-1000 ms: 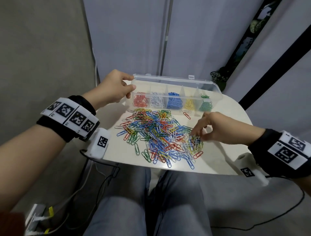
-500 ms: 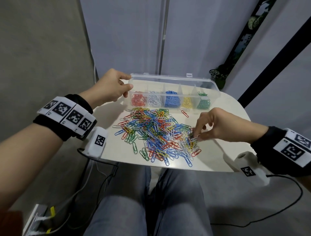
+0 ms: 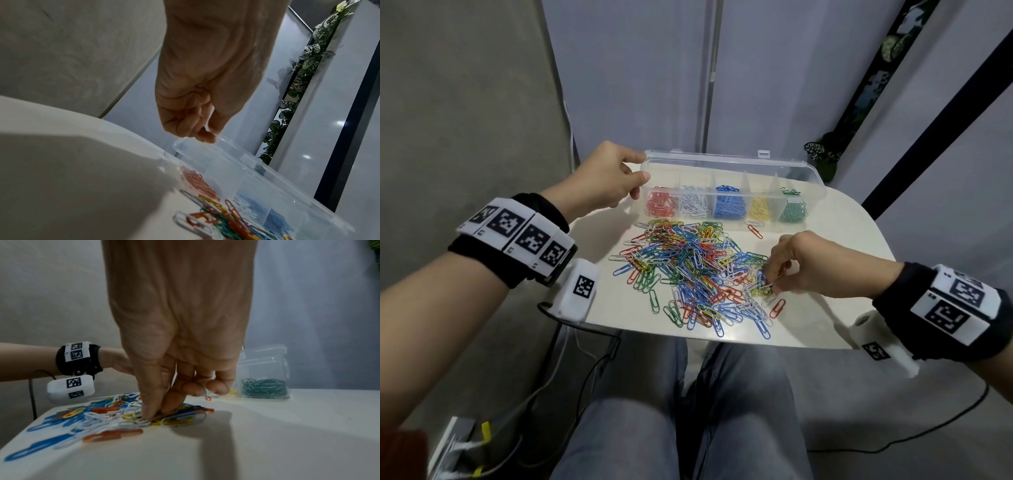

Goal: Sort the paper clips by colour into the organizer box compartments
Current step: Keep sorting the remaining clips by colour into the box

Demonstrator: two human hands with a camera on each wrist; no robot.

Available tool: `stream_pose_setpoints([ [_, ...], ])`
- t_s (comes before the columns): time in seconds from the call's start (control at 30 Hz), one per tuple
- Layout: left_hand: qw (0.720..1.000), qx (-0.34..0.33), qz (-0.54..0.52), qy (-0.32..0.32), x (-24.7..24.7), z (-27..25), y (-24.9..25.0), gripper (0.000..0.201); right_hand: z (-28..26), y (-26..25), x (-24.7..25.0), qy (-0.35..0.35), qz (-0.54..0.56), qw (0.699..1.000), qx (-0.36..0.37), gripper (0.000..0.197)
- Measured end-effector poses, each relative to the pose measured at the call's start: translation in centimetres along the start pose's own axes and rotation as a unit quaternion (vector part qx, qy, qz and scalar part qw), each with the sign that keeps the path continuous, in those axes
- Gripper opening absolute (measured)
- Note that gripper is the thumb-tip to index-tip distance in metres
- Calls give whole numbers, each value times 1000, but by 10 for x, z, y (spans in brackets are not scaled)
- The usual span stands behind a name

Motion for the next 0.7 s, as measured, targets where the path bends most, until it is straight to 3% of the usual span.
stream_pose_setpoints([
  [0.2, 1000, -4, 1, 0, 0, 0, 0, 46, 3, 6, 15, 43, 107, 993, -25, 6],
  [0.33, 1000, -6, 4, 4, 0, 1, 0, 46, 12, 1, 41, 136, 172, 975, -43, 6],
  [0.5, 1000, -11, 14, 3, 0, 0, 2, 45, 42, -16, 77, 230, 252, 939, -49, 19],
  [0.7, 1000, -3, 10, -1, 2, -2, 1, 45, 94, -45, 84, 224, 232, 944, -71, 11],
])
Point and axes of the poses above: each hand's wrist, its own z-axis towards the middle knuckle, its own x-axis out of the back of the hand, y = z × x, the point moved 4 cm from there along z, towards the middle knuckle, and after that the axes turned 6 degrees about -z, right-handed, at the moved point
